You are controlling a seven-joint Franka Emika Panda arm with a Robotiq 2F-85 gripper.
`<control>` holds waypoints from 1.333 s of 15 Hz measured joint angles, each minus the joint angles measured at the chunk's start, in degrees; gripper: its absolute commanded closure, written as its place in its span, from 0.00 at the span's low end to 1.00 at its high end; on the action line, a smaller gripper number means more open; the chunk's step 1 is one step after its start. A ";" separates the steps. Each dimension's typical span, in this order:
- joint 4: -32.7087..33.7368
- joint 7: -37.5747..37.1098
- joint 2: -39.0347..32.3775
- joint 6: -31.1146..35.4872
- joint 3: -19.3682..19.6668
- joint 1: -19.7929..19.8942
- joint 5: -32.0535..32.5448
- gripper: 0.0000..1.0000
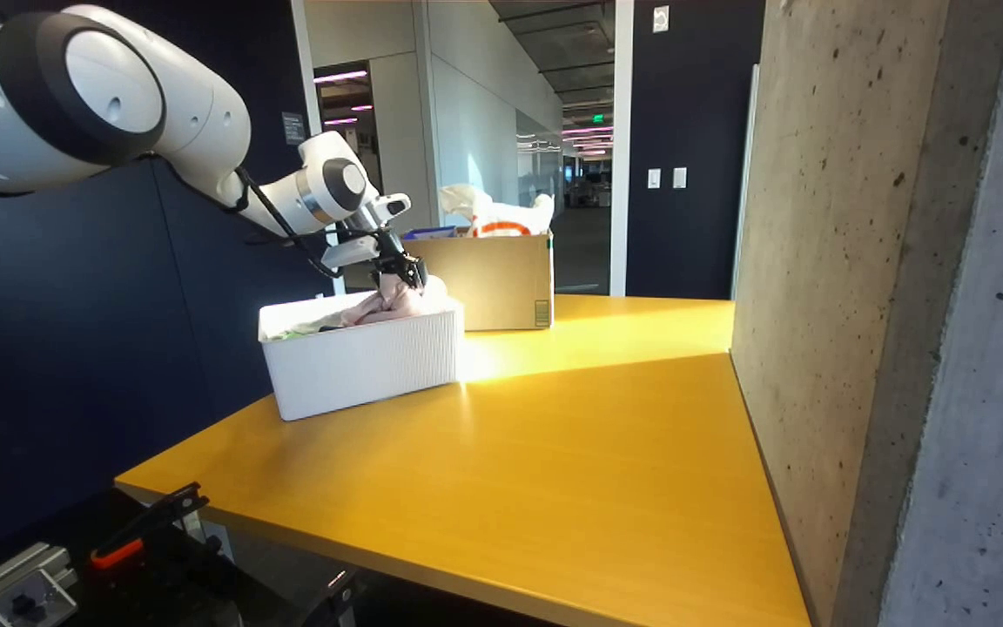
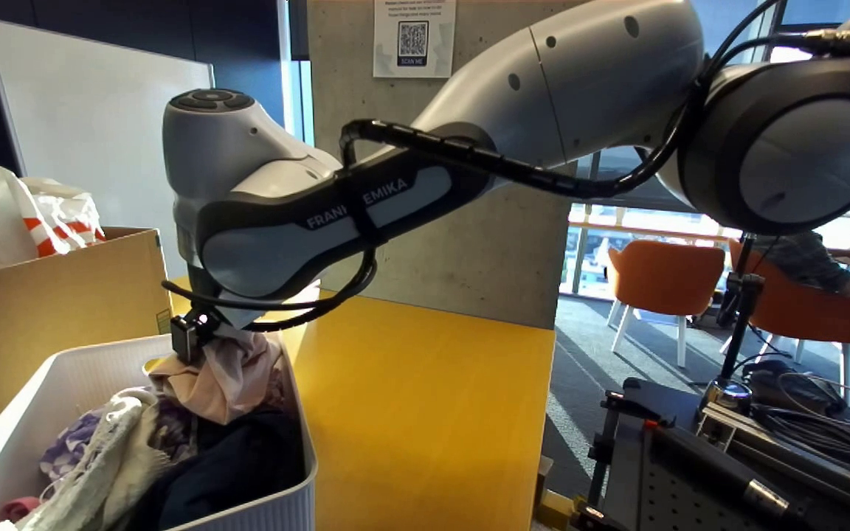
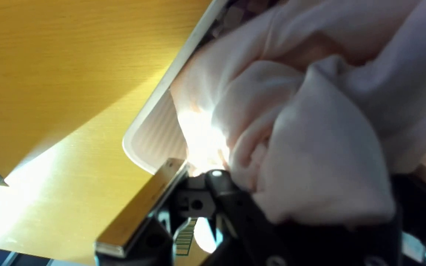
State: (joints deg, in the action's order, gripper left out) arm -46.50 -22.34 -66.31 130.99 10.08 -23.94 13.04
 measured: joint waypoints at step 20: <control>-12.38 -5.64 10.66 -7.34 -2.14 -13.00 -0.53 0.00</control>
State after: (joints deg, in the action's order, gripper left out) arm -58.88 -27.98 -55.65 123.65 7.94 -36.93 12.51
